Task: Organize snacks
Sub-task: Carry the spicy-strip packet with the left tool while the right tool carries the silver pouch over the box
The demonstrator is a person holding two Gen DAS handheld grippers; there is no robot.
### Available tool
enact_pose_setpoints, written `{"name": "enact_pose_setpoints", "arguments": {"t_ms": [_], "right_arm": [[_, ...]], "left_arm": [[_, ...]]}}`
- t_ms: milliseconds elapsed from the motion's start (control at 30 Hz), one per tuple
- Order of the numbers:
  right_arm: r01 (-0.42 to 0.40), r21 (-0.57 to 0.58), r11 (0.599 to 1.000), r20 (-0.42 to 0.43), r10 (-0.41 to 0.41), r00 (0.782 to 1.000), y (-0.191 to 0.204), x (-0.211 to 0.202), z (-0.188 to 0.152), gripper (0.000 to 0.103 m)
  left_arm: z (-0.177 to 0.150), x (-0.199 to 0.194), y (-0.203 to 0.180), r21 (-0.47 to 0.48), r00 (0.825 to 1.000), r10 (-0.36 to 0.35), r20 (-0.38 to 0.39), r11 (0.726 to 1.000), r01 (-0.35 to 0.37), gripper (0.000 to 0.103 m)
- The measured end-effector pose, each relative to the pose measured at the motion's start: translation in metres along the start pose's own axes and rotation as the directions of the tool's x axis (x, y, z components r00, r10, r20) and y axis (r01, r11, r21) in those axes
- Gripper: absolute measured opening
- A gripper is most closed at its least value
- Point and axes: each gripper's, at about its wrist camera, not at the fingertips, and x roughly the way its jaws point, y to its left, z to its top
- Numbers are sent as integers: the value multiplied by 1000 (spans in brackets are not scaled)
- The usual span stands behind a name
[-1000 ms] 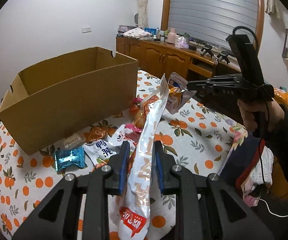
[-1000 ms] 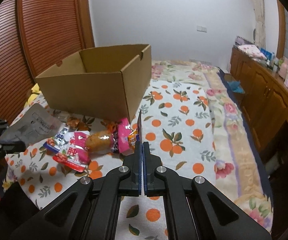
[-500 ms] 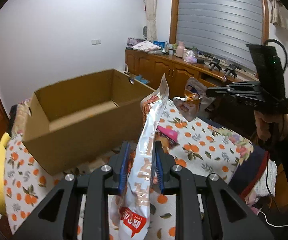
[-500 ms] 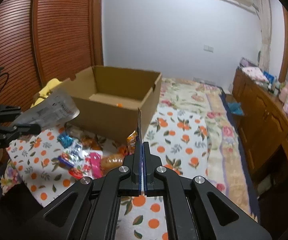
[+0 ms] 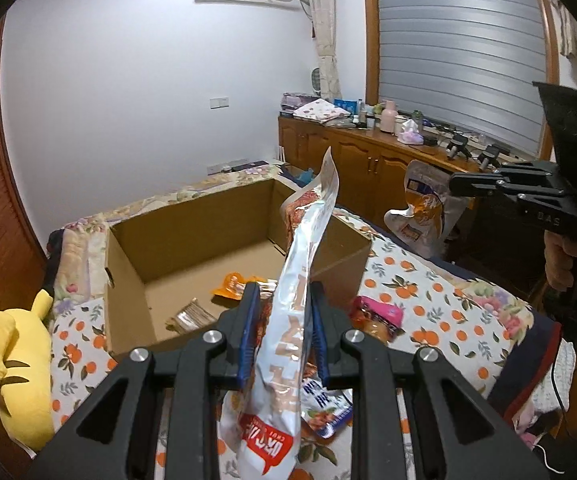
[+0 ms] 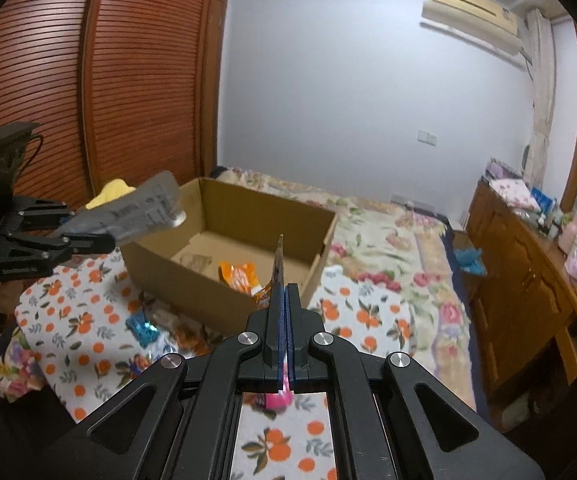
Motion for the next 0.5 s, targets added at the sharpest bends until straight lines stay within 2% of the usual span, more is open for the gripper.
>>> {"name": "enact_pose_setpoints", "arguments": {"t_ms": [233,500], "right_arm": [[-5,-58,998,5,5,1000,19,24,28,0],[3,-58,998,-22,-5,1000,25,68,44,0]], "left_arm": [[10,12,14,-9,1000,26,-14,1000,-26,21],[16,31,30,-26,998,58,-33,998,-59,21]]}}
